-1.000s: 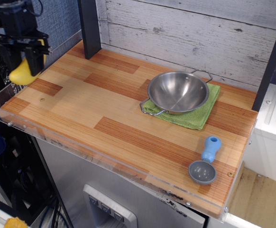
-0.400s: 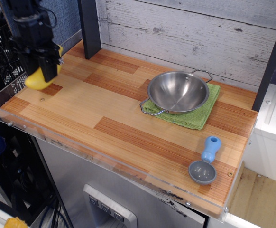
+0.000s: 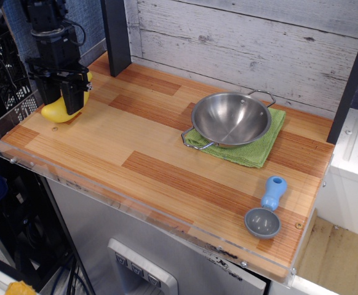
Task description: Remove banana from vessel and keep it on the center corner of the table
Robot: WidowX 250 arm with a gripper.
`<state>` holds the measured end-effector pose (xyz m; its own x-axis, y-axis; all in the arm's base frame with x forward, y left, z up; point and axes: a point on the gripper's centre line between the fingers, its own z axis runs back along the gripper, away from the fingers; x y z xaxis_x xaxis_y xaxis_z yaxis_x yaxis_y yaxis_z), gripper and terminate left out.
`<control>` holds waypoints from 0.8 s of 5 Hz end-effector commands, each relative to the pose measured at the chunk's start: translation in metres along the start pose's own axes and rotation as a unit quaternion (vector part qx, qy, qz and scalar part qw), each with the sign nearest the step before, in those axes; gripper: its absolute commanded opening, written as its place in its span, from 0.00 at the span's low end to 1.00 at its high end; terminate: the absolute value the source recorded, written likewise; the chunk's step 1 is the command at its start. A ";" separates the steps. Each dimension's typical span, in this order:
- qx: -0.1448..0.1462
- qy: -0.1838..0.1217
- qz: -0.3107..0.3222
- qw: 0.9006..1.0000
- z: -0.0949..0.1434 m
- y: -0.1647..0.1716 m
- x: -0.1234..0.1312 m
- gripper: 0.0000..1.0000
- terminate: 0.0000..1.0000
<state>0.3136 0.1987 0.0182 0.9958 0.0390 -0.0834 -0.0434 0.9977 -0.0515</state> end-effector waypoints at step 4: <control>0.081 -0.097 -0.059 0.990 0.157 -0.064 -0.024 1.00 0.00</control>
<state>0.3102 0.1399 0.1584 0.9959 -0.0785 0.0453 0.0751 0.9945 0.0726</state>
